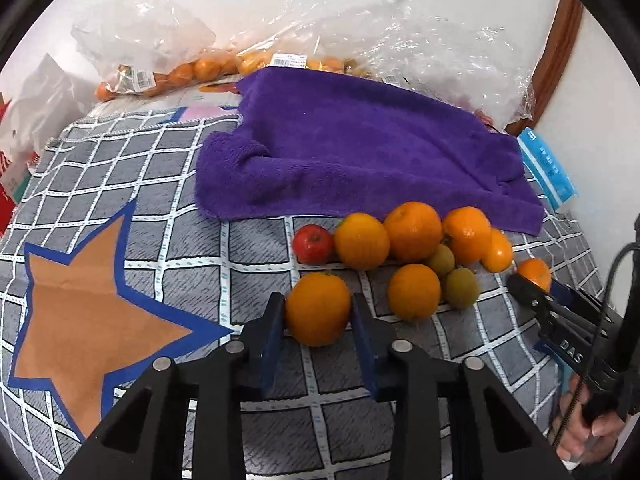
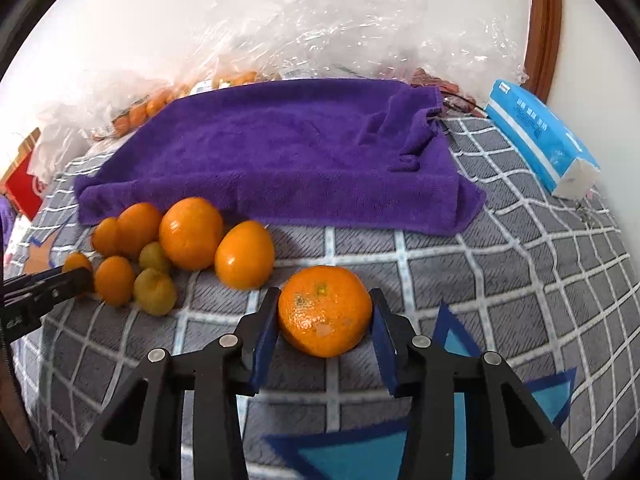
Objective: Organize fruits
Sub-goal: 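Lift both held oranges and carry them over the purple towel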
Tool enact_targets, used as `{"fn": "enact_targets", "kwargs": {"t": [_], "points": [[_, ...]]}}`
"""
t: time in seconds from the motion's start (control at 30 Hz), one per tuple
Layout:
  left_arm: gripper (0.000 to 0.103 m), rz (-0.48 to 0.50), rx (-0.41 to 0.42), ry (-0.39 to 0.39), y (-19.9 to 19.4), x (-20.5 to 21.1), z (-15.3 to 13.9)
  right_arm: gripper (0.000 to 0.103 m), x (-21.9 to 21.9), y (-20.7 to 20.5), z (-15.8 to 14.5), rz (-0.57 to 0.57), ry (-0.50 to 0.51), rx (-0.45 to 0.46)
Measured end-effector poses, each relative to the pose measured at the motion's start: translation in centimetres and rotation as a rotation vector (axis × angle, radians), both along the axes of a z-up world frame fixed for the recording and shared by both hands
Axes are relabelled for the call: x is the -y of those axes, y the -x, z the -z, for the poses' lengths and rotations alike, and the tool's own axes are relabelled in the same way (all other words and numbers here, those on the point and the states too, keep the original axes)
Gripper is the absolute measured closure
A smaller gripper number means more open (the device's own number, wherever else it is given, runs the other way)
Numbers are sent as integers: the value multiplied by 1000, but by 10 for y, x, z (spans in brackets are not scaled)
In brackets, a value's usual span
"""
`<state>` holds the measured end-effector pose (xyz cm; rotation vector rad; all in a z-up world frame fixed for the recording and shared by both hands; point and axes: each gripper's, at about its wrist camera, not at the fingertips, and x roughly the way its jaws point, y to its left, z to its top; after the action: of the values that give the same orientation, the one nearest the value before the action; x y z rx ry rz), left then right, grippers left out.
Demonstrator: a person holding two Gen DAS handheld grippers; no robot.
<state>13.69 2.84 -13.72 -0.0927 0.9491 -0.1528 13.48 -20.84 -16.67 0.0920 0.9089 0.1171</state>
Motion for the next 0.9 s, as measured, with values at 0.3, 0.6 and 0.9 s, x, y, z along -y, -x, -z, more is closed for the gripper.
{"fn": "enact_targets", "kwargs": {"t": [0.3, 0.6, 0.9], "points": [[69, -2, 76, -139, 3, 17, 6, 58, -3, 0, 2, 4, 11, 2], [69, 1, 77, -109, 4, 15, 5, 57, -6, -1, 2, -6, 24, 2], [72, 19, 96, -15, 8, 8, 2, 60, -2, 3, 1, 22, 16, 11]]}}
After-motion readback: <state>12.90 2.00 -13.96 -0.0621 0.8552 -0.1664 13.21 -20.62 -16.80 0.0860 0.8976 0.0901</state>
